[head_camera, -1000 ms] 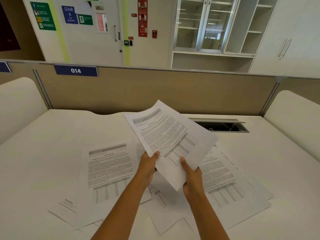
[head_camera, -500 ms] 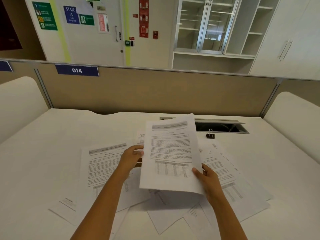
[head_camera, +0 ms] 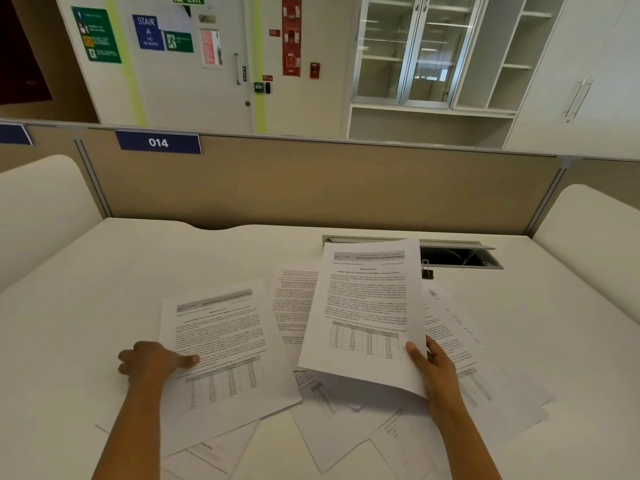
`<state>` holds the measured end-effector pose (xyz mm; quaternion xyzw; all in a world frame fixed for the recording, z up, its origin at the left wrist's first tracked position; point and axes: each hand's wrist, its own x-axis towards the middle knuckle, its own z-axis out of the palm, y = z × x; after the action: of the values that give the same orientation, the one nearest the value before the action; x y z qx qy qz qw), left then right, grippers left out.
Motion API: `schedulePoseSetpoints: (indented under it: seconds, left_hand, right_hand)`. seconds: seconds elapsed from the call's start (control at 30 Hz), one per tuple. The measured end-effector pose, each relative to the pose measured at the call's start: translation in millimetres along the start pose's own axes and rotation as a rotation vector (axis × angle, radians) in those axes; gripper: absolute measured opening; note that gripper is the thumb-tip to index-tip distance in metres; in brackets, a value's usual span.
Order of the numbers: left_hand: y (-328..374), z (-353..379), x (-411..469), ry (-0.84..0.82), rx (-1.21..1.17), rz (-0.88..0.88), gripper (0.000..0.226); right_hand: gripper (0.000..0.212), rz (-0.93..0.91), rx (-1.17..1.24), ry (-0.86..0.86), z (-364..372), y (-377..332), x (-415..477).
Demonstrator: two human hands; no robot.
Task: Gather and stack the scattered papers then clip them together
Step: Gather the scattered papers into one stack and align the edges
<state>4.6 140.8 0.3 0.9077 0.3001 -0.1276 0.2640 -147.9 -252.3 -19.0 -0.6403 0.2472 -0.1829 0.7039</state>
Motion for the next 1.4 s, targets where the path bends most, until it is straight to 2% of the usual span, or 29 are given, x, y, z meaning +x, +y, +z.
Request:
schedulePoseSetpoints:
  seconds: [0.1,0.2,0.27,0.4,0.5,0.57,0.7,0.77,0.83,0.93,1.03,1.13,1.23,1.27,1.33,1.4]
  left_hand:
    - [5.2,-1.0,-1.1,-0.044,-0.059,0.028,0.102]
    - [7.2,-2.6,-11.1,-0.032,-0.076,0.132,0.068]
    - [7.9,-9.6,-21.0,0.039,-0.143,0.215,0.049]
    - [20.3,-60.6,-53.1,0.261,-0.346,0.393,0.035]
    - [36.5,-107.5,-84.8,0.383,-0.503,0.53,0.034]
    - [50.4,-119.2,-94.2,0.359,-0.59,0.596,0.034]
    - [87.8,-84.8,-102.9,0.014,-0.721,0.705,0.038]
    - [102.8,-46.5,-99.7,-0.138,-0.688,0.705,0.042]
    - [114.2,-3.1,-98.0,-0.249,-0.628,0.689,0.037]
    - [119.5,52.4,-108.0,-0.315,-0.536,0.678,0.034]
    - [113.6,85.4,-115.3,-0.335,-0.472,0.637,0.034]
    - [108.1,97.5,-111.7,-0.305,-0.452,0.62,0.033]
    - [107.0,100.6,-107.5,-0.262,-0.478,0.616,0.038]
    - [106.6,99.9,-106.5,-0.225,-0.486,0.616,0.04]
    - [105.8,97.7,-101.0,-0.061,-0.461,0.6,0.042]
    - [102.1,93.3,-92.3,0.104,-0.357,0.501,0.051]
  right_hand:
    - [0.038,-0.004,0.009,-0.015,-1.0,0.3,-0.5]
    - [0.038,-0.009,0.007,-0.021,-2.2,1.0,-0.5]
    - [0.033,-0.01,-0.002,-0.014,-3.2,0.9,-0.4]
    - [0.024,0.001,-0.051,-0.027,-2.0,-1.9,-2.2]
    - [0.022,0.021,-0.106,-0.064,-0.6,-2.3,-2.7]
    - [0.022,0.017,-0.156,-0.095,-0.3,-1.9,-3.2]
    - [0.019,0.021,-0.234,-0.188,0.0,-7.6,-6.9]
    - [0.019,0.032,-0.284,-0.217,-1.6,-8.7,-5.8]
    - [0.021,0.035,-0.33,-0.245,-2.7,-9.0,-4.8]
    - [0.015,0.03,-0.359,-0.253,-2.5,-9.9,-5.2]
    - [0.016,0.046,-0.265,-0.207,1.9,-18.1,-9.0]
    - [0.039,0.155,-0.212,-0.221,7.1,-24.3,-5.8]
    - [0.013,0.103,-0.345,-0.238,7.3,-18.5,-0.9]
    - [0.013,0.087,-0.412,-0.252,5.2,-13.2,2.1]
    - [0.02,0.093,-0.451,-0.244,3.6,-7.5,4.1]
    - [0.028,0.11,-0.439,-0.222,3.0,-5.8,4.7]
